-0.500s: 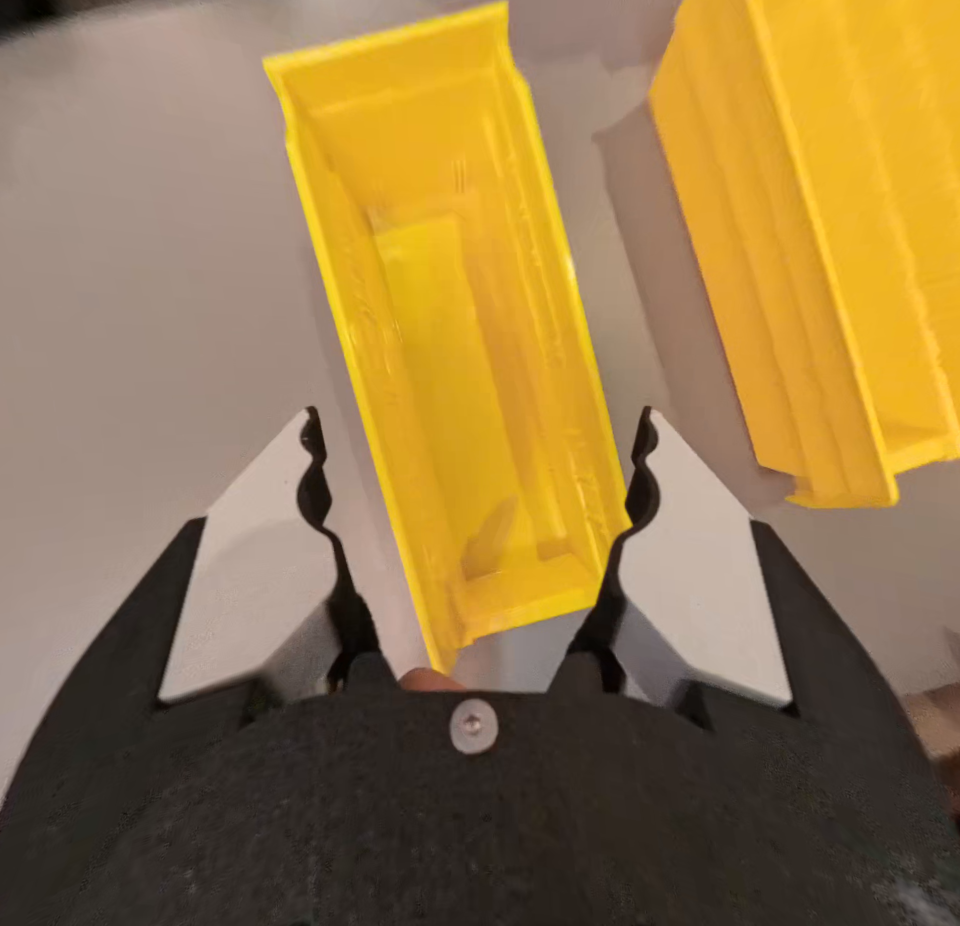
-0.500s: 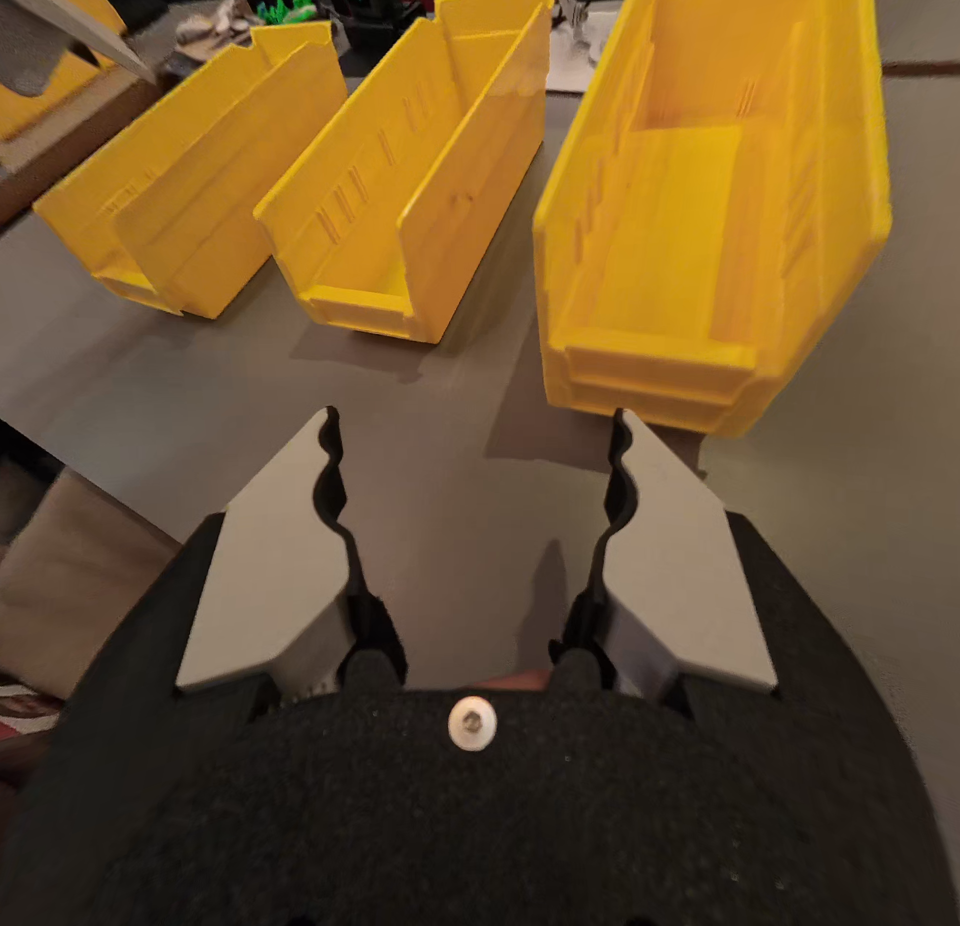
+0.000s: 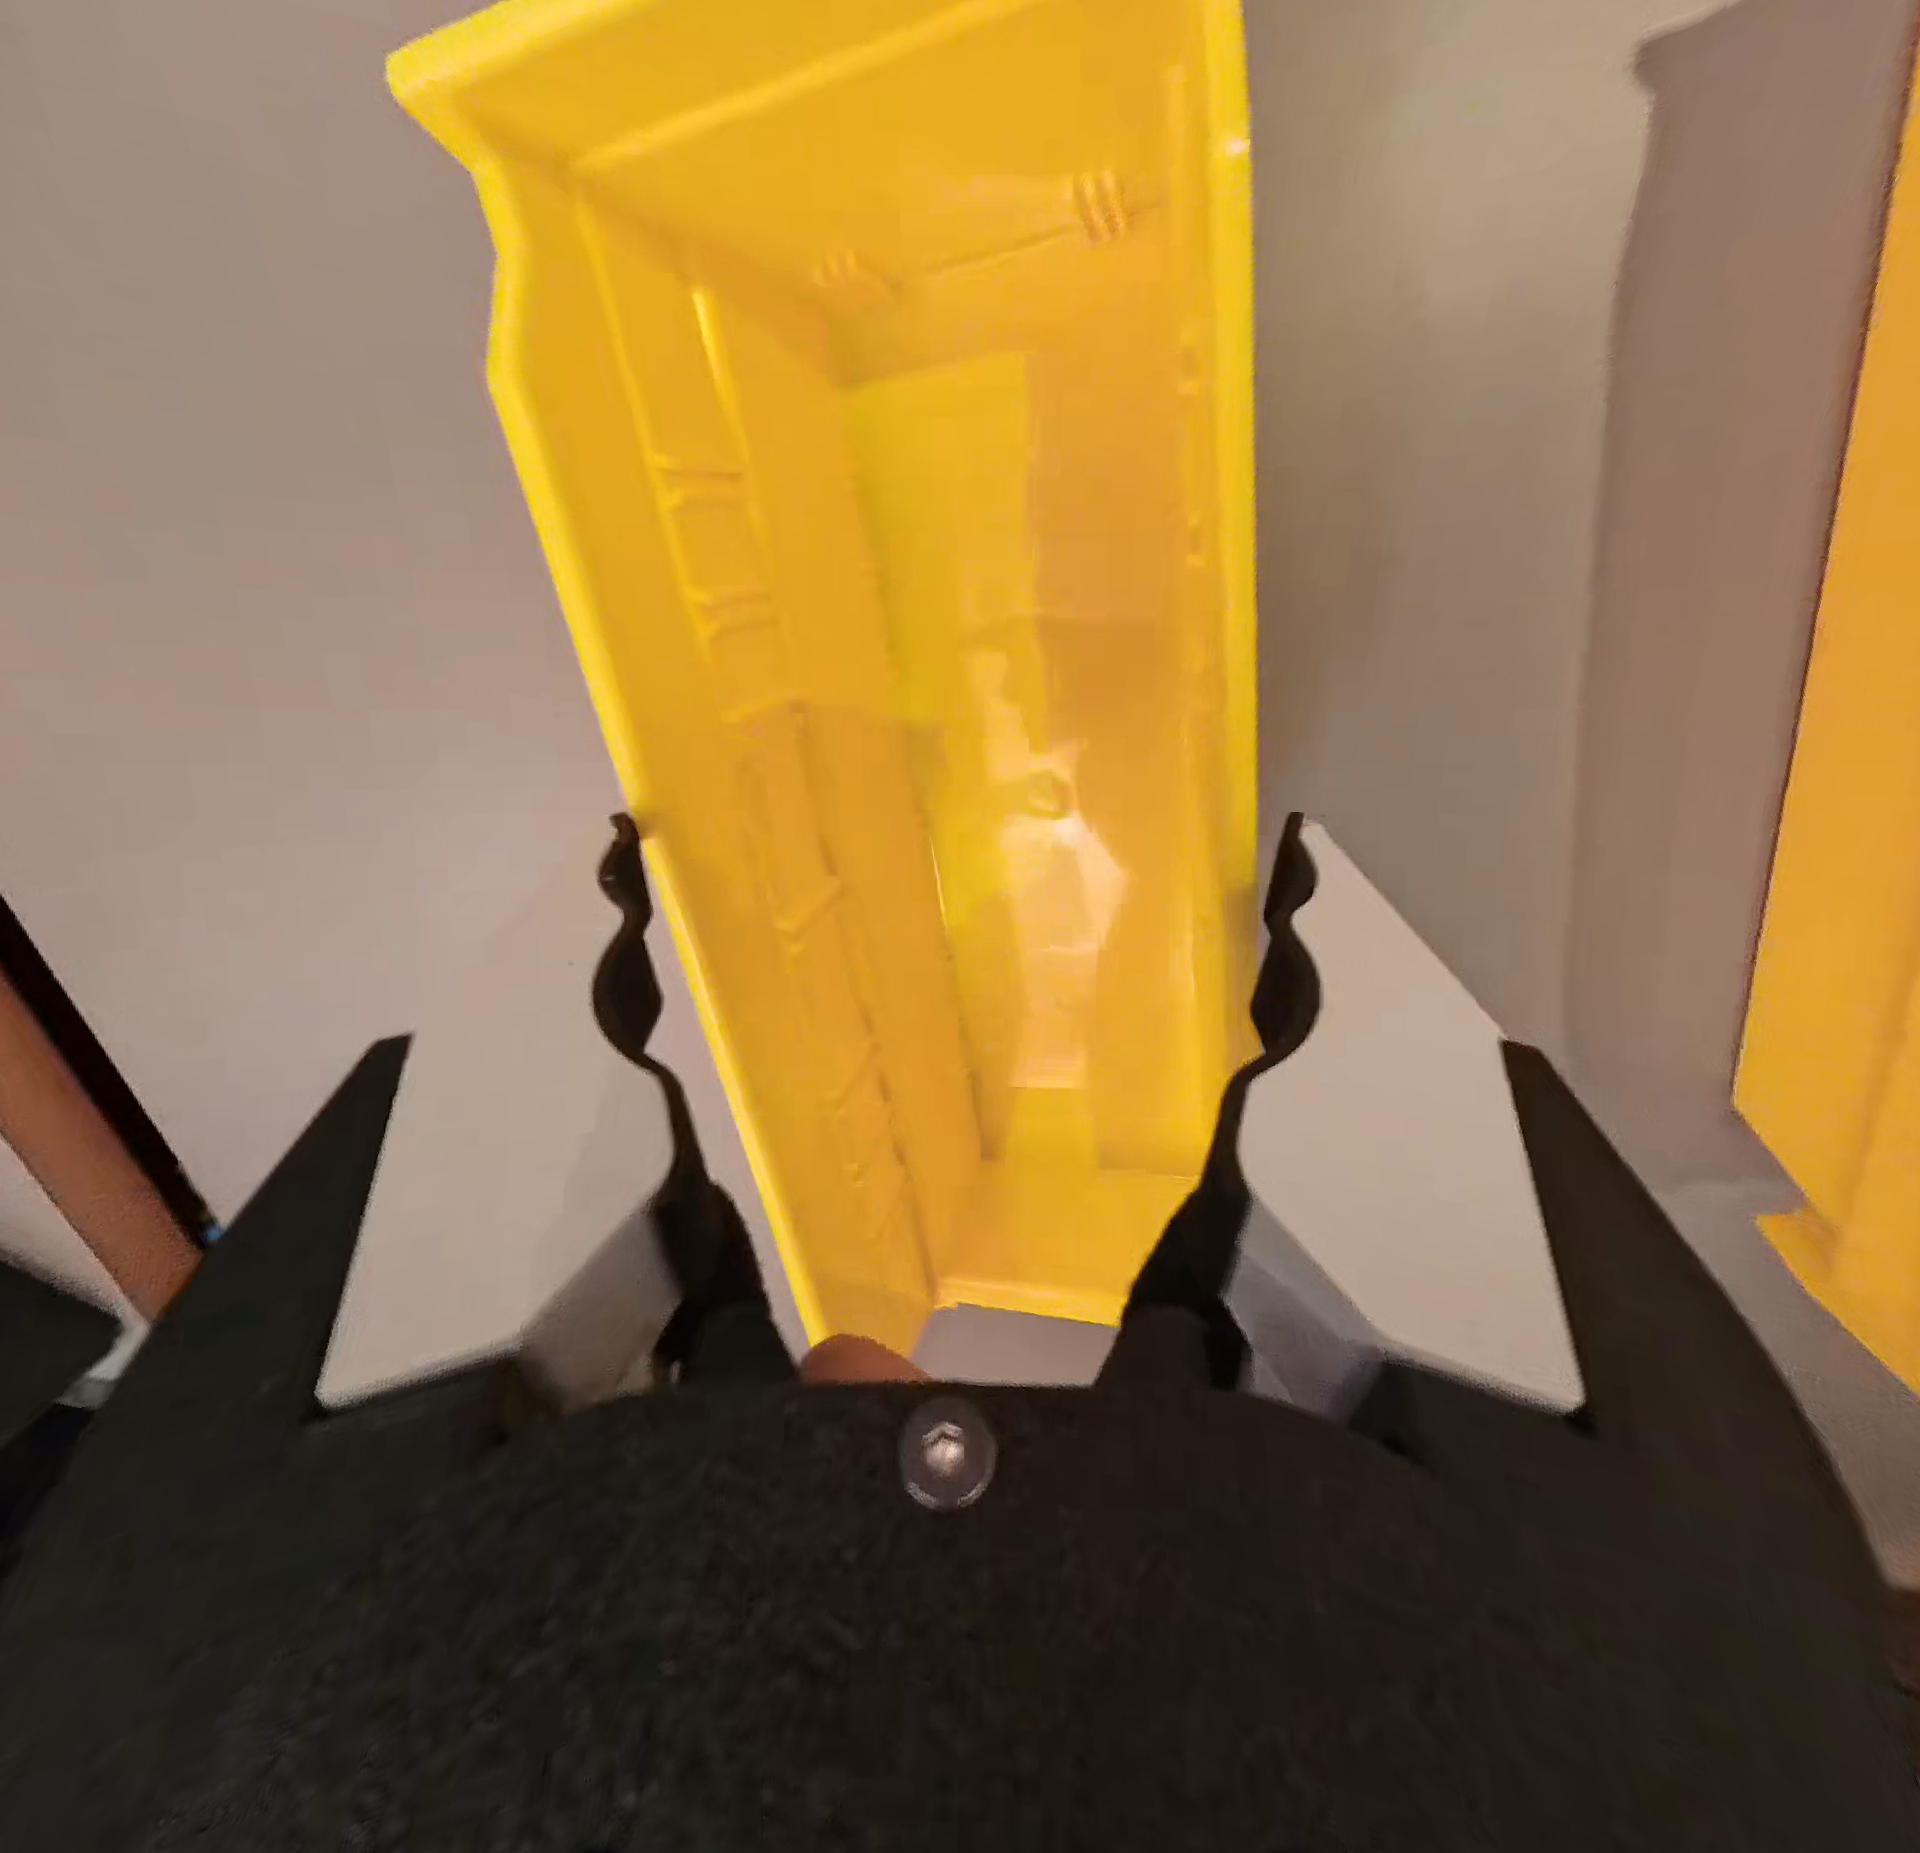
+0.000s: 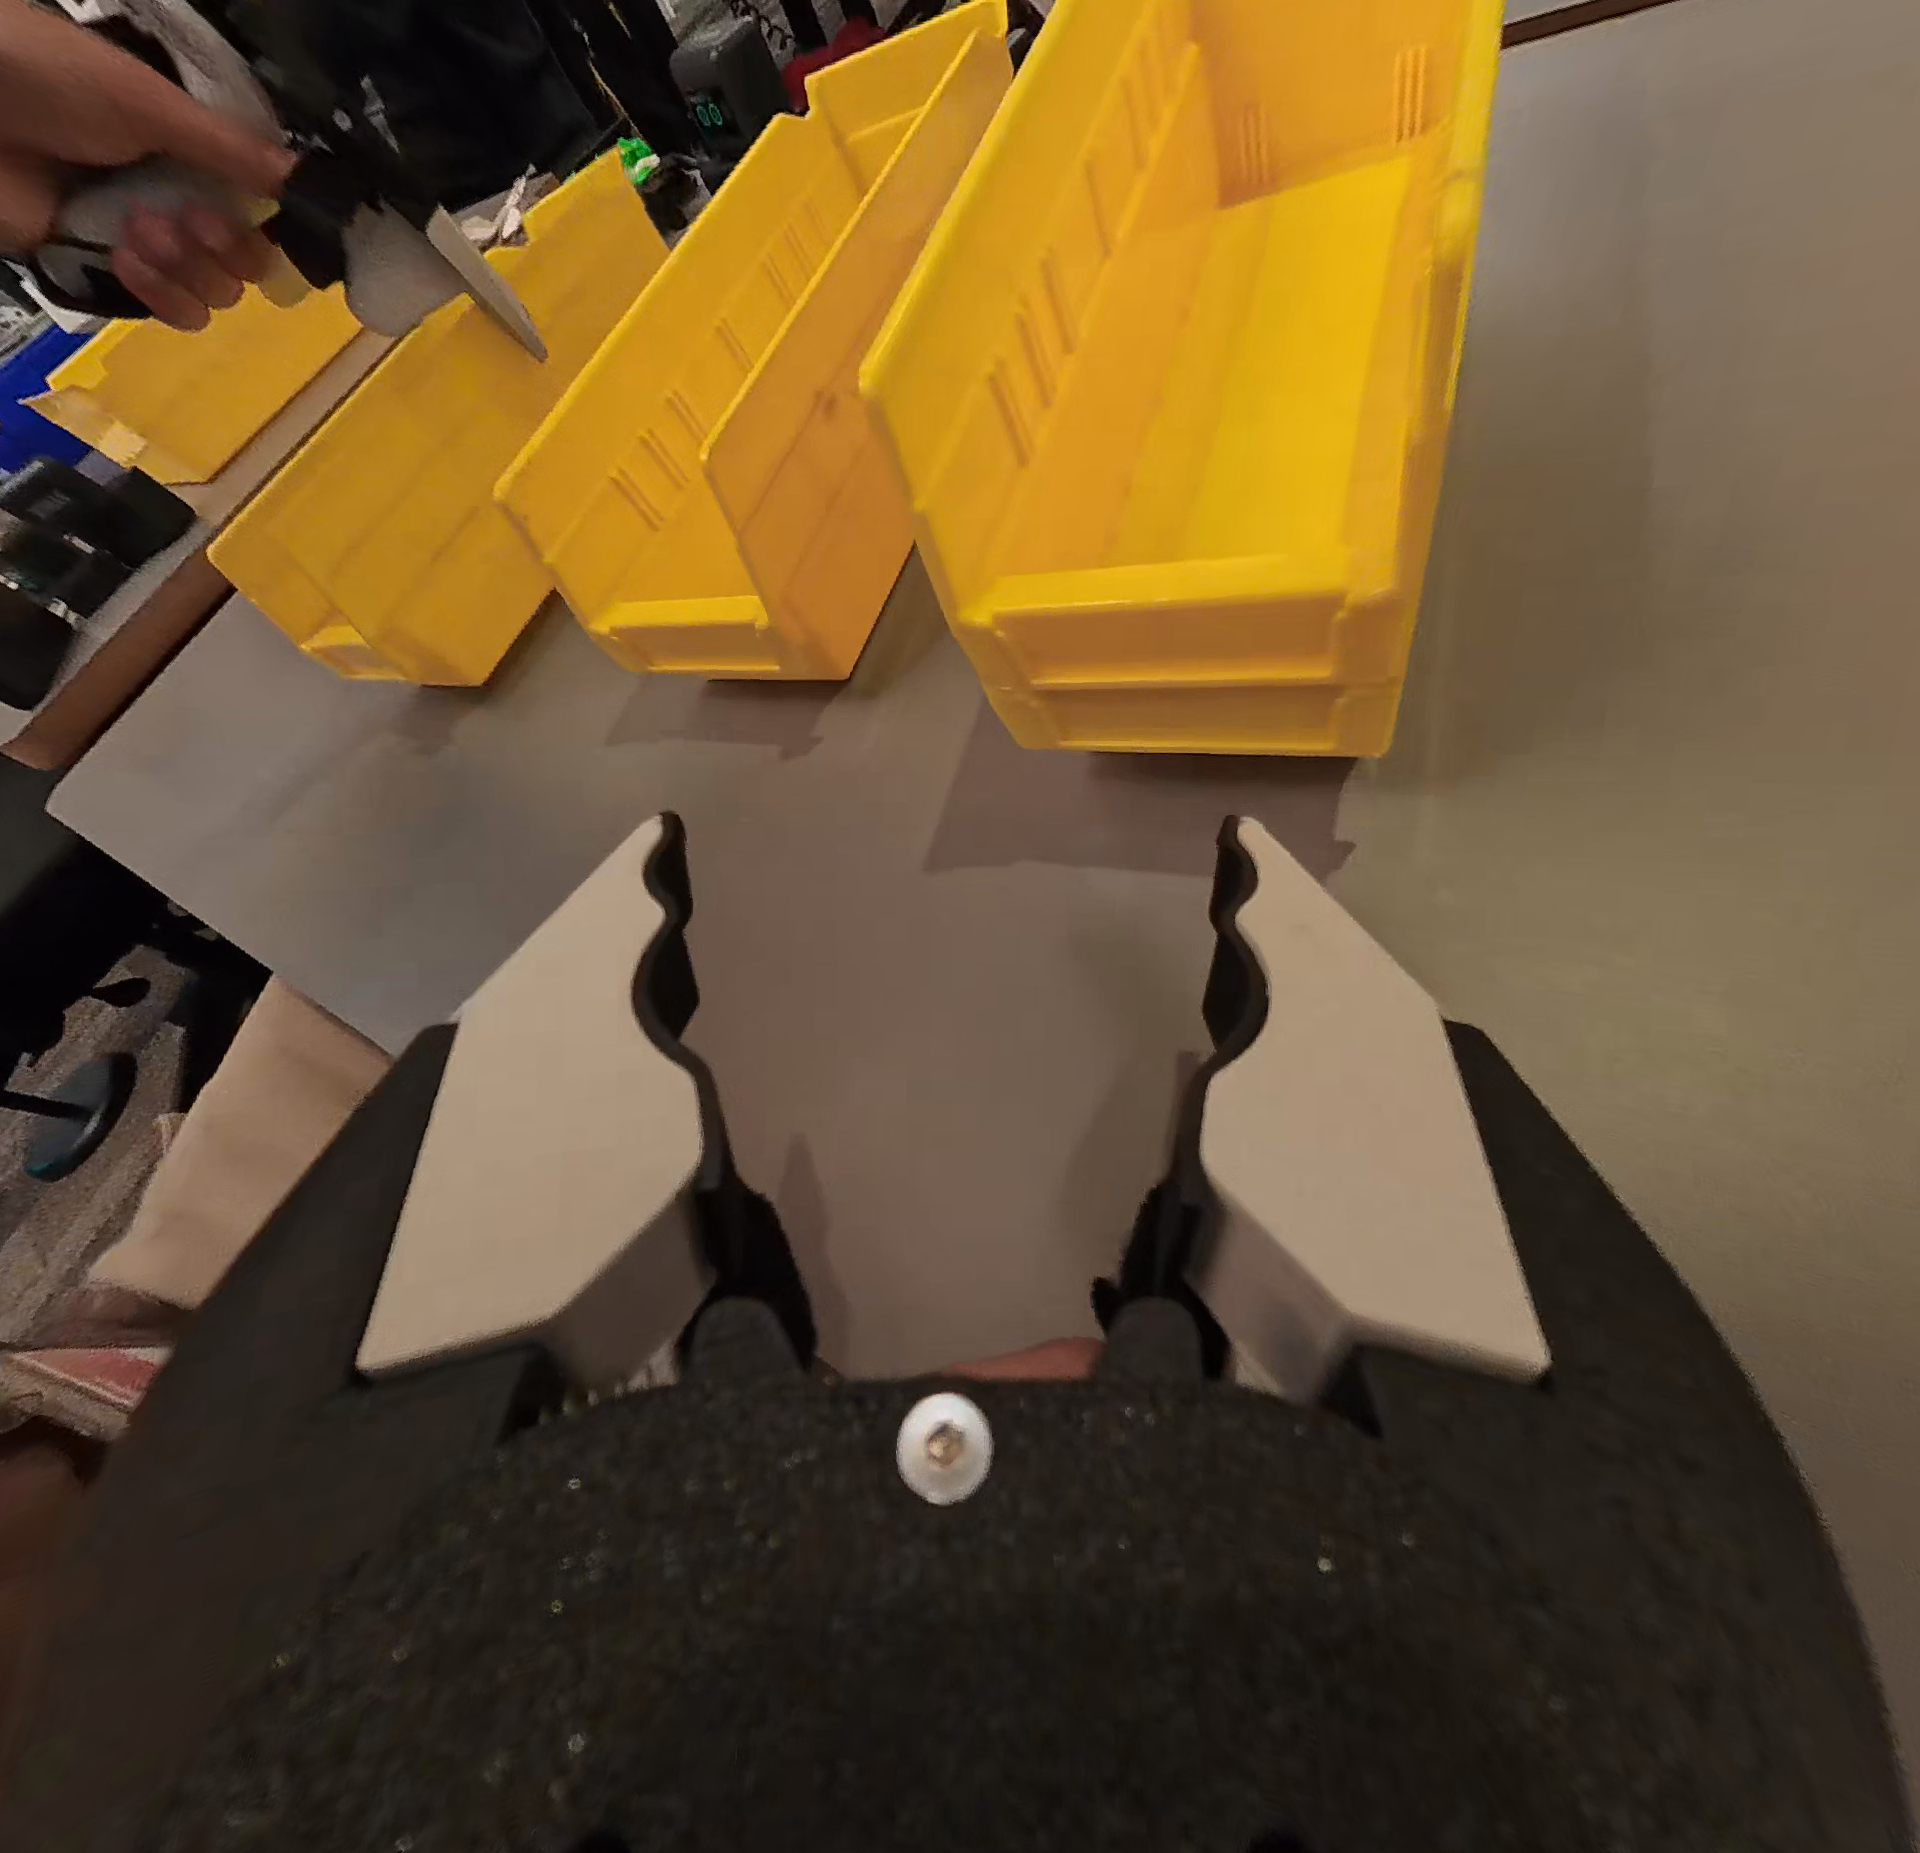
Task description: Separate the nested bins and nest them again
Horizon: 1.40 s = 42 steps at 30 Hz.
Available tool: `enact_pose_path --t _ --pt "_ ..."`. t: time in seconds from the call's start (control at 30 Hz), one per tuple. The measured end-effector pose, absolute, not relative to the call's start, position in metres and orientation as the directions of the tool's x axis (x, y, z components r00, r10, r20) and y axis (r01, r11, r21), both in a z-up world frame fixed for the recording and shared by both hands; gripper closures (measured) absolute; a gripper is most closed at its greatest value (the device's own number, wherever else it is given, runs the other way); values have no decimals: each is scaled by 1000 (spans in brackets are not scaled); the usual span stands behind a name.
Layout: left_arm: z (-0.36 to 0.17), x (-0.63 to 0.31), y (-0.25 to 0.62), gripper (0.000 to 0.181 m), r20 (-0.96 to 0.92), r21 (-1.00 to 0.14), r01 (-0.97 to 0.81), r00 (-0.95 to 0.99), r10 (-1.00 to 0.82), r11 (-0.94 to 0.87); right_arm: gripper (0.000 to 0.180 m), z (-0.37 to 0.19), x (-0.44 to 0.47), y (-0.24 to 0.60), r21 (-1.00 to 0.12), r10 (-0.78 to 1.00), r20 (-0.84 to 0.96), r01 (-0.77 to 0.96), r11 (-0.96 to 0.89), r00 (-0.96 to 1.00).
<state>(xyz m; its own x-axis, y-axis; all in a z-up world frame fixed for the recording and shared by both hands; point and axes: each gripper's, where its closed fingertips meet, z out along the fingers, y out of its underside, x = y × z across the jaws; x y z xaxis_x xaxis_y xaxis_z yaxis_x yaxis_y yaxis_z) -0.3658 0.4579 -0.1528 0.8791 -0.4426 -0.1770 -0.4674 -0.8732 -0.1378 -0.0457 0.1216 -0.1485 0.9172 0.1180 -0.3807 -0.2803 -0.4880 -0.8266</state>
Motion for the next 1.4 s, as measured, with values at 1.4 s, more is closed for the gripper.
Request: enact_pose_path --t 1.4 --pt "32 -290 413 86 117 -290 -560 785 -609 -776 84 -147 -50 115 -795 134 -444 -320 -515 886"
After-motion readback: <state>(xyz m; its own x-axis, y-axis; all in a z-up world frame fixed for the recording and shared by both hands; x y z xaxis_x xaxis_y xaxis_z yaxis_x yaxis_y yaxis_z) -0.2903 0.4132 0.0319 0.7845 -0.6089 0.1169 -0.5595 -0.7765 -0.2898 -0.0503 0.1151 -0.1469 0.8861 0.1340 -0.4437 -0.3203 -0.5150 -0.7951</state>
